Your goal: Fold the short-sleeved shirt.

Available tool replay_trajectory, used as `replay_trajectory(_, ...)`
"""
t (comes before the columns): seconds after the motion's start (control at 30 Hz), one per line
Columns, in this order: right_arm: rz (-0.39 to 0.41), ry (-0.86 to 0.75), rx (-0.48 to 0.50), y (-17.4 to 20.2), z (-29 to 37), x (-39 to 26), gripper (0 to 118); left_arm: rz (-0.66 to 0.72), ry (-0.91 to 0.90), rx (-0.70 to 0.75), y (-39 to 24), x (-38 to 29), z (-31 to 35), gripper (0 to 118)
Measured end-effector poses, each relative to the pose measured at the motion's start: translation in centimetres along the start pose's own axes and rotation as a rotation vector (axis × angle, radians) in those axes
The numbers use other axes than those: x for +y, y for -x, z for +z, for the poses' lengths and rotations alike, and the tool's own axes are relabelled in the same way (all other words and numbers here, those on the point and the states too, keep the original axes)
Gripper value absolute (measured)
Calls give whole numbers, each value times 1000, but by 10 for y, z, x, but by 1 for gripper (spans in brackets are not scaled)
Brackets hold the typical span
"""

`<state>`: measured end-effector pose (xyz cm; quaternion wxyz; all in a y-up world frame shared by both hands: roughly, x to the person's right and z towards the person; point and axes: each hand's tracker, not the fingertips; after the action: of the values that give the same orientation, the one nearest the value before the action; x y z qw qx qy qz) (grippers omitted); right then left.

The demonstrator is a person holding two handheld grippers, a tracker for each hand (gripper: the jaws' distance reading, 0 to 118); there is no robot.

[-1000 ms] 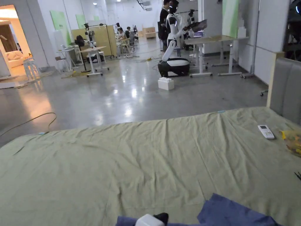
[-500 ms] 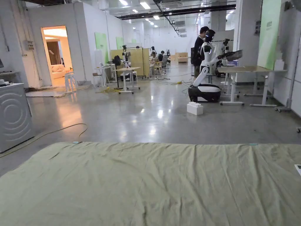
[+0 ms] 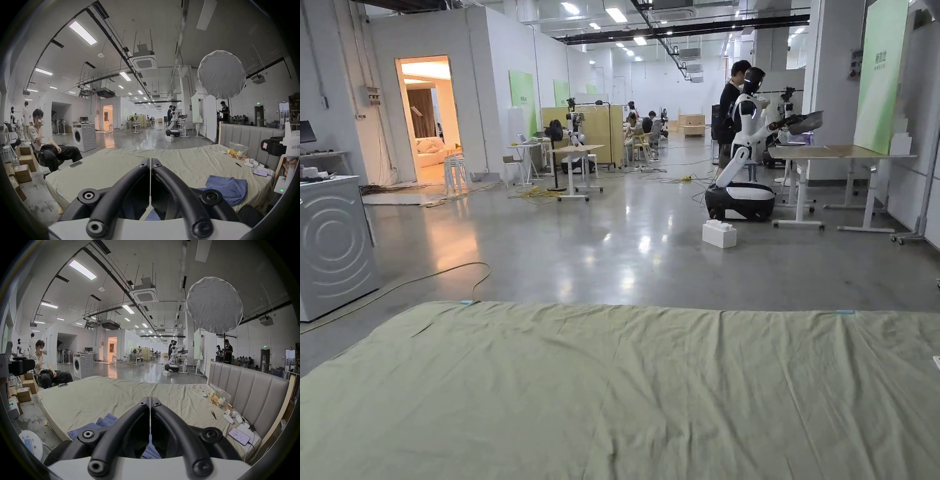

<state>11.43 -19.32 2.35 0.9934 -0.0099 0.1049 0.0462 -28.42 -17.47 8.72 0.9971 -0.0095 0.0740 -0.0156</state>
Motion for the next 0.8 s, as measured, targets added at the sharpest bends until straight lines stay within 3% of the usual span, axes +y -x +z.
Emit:
replay_trajectory(0.3, -43, 77, 16, -11, -16, -12, 1, 30, 137, -123, -12, -8, -53, 1)
replay_trajectory(0.57, -171, 210, -17, -33, -41, -53, 1, 89, 453, -275, -39, -58, -192, 4)
replay_trajectory(0.6, -223, 260, -13, -36, -44, -60, 1, 73, 486, -290, -44, -69, -214, 12)
replay_trajectory(0.63, -185, 218, -19, -40, -47, -60, 1, 55, 514, -305, -51, -82, -238, 19)
replay_trajectory(0.67, -211, 246, -21, -44, -49, -63, 1, 54, 558, -331, -53, -100, -263, 31)
replay_trajectory(0.73, -219, 277, -34, -51, -54, -69, 2, 81, 662, -371, -61, -124, -310, 72)
replay_trajectory(0.8, -230, 306, -54, -54, -54, -72, 2, 128, 735, -379, -69, -147, -351, 77)
